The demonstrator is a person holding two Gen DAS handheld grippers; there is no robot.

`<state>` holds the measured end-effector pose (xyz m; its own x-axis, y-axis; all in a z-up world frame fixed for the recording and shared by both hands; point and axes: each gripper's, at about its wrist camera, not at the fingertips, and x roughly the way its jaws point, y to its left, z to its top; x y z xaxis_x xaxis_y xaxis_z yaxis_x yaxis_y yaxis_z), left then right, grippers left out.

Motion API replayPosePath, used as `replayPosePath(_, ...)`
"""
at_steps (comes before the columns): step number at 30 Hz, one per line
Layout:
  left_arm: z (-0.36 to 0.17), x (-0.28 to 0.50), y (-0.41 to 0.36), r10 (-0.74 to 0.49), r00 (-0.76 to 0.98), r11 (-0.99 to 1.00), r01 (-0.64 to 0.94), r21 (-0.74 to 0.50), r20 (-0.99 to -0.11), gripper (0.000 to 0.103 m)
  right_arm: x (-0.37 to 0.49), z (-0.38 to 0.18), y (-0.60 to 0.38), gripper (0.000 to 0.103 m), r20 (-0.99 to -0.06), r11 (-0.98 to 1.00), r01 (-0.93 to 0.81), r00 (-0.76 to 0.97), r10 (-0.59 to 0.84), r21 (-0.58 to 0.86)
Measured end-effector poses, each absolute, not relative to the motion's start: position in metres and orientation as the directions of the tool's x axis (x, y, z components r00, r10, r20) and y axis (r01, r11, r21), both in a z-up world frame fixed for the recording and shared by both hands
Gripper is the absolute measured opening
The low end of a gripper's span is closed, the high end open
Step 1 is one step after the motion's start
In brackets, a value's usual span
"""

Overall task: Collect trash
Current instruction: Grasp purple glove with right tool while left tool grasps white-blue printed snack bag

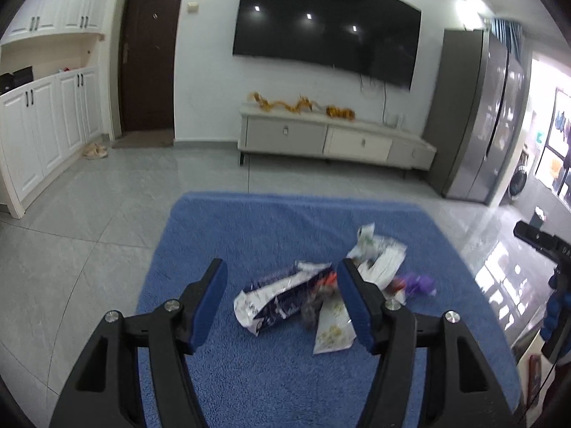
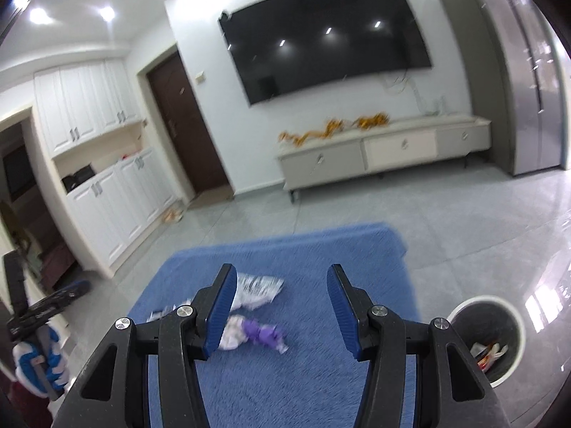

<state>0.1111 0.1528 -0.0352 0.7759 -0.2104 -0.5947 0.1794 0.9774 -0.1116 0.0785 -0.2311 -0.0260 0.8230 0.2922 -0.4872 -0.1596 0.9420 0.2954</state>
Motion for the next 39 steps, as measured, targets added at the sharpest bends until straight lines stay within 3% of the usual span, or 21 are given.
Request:
replayPosePath(6, -0.100, 0.157, 0.156, -0.211, 0.679, 0.978, 0.141, -0.157, -0.704, 0.062, 0.109, -0.077, -0.212, 0.050, -0.596, 0.925, -0.195, 0.717, 0.361, 0.326)
replayPosePath(15, -0.144, 0.196, 0.154, -0.289, 0.586, 0.953, 0.252, -0.169, -0.757, 0.062, 0.148, -0.132, -0.187, 0.050, -0.697, 0.903, -0.257, 0.575, 0.430, 0.345)
replayPosePath(24, -0.156, 0.210, 0.150, -0.384, 0.534, 0.916, 0.321, -0.239, -0.754, 0.062, 0.178, -0.155, -0.175, 0.054, -0.732, 0.889, -0.311, 0.507, 0.454, 0.336)
replayPosePath(29, -0.157, 0.205, 0.149, -0.373, 0.548, 0.921, 0.316, -0.227, -0.749, 0.053, 0.182, -0.162, -0.177, 0.055, -0.715, 0.867, -0.337, 0.494, 0.495, 0.367)
replayPosePath(30, -0.156, 0.206, 0.149, -0.368, 0.550, 0.923, 0.315, -0.221, -0.750, 0.050, 0.182, -0.162, -0.177, 0.053, -0.710, 0.861, -0.346, 0.490, 0.505, 0.374)
replayPosePath(32, -0.154, 0.202, 0.145, -0.350, 0.561, 0.930, 0.306, -0.205, -0.750, 0.048, 0.180, -0.163, -0.175, 0.038, -0.704, 0.845, -0.370, 0.474, 0.529, 0.386)
replayPosePath(39, -0.151, 0.187, 0.146, -0.307, 0.598, 0.951, 0.216, -0.220, -0.741, 0.046, 0.165, -0.160, -0.182, 0.036, -0.677, 0.831, -0.379, 0.486, 0.553, 0.407)
